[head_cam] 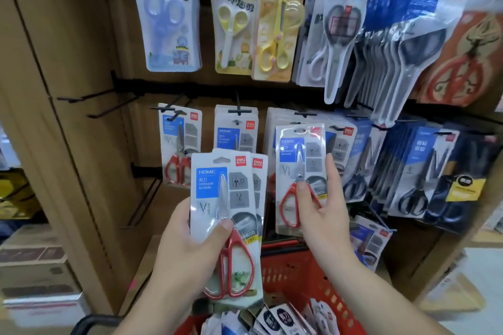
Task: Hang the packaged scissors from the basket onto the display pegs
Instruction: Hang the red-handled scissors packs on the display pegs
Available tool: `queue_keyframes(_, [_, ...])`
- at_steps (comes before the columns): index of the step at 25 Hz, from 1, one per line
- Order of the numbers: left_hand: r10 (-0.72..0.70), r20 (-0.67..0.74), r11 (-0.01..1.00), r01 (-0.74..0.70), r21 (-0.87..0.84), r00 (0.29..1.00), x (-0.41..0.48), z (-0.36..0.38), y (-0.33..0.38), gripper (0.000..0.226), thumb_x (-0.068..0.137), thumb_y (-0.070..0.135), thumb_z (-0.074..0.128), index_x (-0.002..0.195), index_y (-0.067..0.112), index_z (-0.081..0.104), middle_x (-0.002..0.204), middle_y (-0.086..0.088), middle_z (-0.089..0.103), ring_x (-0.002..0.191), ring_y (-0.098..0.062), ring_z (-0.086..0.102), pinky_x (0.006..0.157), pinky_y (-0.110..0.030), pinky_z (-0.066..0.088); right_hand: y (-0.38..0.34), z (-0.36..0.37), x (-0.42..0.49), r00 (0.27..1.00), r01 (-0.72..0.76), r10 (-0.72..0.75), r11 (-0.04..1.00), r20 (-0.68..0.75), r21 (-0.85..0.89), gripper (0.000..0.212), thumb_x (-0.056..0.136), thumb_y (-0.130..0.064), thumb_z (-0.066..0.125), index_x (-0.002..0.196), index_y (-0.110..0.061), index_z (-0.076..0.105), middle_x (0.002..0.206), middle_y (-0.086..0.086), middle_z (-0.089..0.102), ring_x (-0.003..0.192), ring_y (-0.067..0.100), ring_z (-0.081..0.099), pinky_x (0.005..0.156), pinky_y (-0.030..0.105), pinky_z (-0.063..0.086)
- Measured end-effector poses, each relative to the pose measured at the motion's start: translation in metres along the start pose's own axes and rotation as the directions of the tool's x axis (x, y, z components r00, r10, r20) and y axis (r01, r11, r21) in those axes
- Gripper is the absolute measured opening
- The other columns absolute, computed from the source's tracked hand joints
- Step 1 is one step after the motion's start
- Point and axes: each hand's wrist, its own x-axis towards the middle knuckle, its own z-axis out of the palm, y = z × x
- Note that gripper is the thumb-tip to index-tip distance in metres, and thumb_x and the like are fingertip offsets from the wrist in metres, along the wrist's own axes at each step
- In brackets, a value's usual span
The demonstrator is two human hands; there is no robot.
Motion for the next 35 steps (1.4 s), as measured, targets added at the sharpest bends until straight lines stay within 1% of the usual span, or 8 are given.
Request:
queue_keyframes(6, [0.002,0.019,0.999,-0.001,-0.044,1.000,0.012,0.008,0.000,0.040,0.088,0.035,0.083,0.120,0.046,0.061,0.106,0.016,0.078,0.096,-0.012,0.078,0.084,-0.046,0.065,0.025,0.005,0.028,0.999,0.024,-0.023,0.998,0.024,-0.050,0.067,0.107,-0.039,0.055,0.158,-0.063,0.017,0.139,-0.061,0.027,0.108,-0.017,0.053,0.098,0.017,0.043])
queue_keyframes(8, [0.008,0.018,0.999,-0.008,-0.039,1.000,0.015,0.011,-0.001,0.037,0.088,0.033,0.082,0.117,0.046,0.062,0.105,0.017,0.078,0.095,-0.010,0.078,0.083,-0.044,0.065,0.030,0.007,0.036,0.999,0.017,-0.013,0.995,0.035,-0.096,0.067,0.107,-0.042,0.054,0.156,-0.066,0.016,0.150,-0.042,0.040,0.090,-0.004,0.053,0.090,0.029,0.046])
queue_keyframes(11, [0.013,-0.002,1.000,-0.013,-0.027,1.000,0.018,0.013,-0.005,0.037,0.089,0.031,0.082,0.118,0.045,0.063,0.105,0.018,0.078,0.096,-0.008,0.078,0.083,-0.043,0.065,0.029,0.009,0.054,1.000,-0.006,0.009,0.986,0.016,-0.167,0.069,0.107,-0.031,0.059,0.163,-0.047,0.023,0.155,-0.028,0.034,0.082,-0.023,0.057,0.087,0.007,0.046])
queue_keyframes(13, [0.009,-0.022,0.999,-0.010,-0.033,1.000,0.020,0.013,-0.008,0.037,0.088,0.032,0.083,0.117,0.044,0.063,0.104,0.021,0.077,0.096,-0.005,0.077,0.082,-0.042,0.066,0.023,0.010,0.065,0.999,-0.032,0.027,0.974,-0.025,-0.222,0.069,0.104,-0.031,0.064,0.161,-0.048,0.029,0.150,-0.016,0.046,0.068,-0.003,0.059,0.081,0.018,0.054])
queue_keyframes(16, [0.023,-0.057,0.999,-0.025,-0.035,0.998,0.022,0.011,-0.008,0.035,0.089,0.030,0.082,0.115,0.044,0.063,0.103,0.024,0.076,0.095,-0.002,0.076,0.083,-0.042,0.066,0.011,0.011,0.053,0.997,0.004,-0.027,0.952,-0.071,-0.307,0.064,0.102,-0.030,0.067,0.158,-0.038,0.039,0.127,-0.009,0.042,0.091,0.007,0.058,0.089,0.028,0.052])
queue_keyframes(22, [0.052,-0.025,0.995,-0.053,-0.080,0.998,0.018,0.001,-0.002,0.034,0.094,0.020,0.079,0.121,0.037,0.067,0.112,0.011,0.079,0.103,-0.014,0.077,0.091,-0.050,0.063,-0.022,0.050,-0.005,0.924,-0.221,0.163,0.966,0.346,0.136,0.048,0.106,-0.019,0.059,0.150,-0.036,0.047,0.106,-0.003,0.081,0.099,0.014,0.078,0.090,0.041,0.062])
queue_keyframes(30, [0.033,-0.138,0.999,-0.038,-0.034,0.990,0.022,-0.046,0.003,0.034,0.091,0.025,0.081,0.118,0.039,0.064,0.108,0.013,0.079,0.096,-0.011,0.078,0.082,-0.044,0.066,-0.008,0.065,-0.004,0.962,-0.272,0.261,0.932,0.078,0.241,0.039,0.107,-0.007,0.056,0.130,-0.038,0.064,0.104,-0.004,0.080,0.093,0.015,0.079,0.067,0.031,0.062])
queue_keyframes(35, [-0.070,-0.126,0.997,0.065,-0.048,0.990,0.022,-0.049,0.003,0.037,0.094,0.032,0.077,0.125,0.039,0.058,0.113,0.009,0.075,0.094,-0.019,0.080,0.077,-0.048,0.067,-0.005,0.047,0.002,0.978,-0.176,0.193,0.969,-0.085,0.172,0.057,0.109,-0.009,0.050,0.148,-0.050,0.044,0.128,-0.006,0.073,0.097,0.015,0.078,0.081,0.052,0.066])
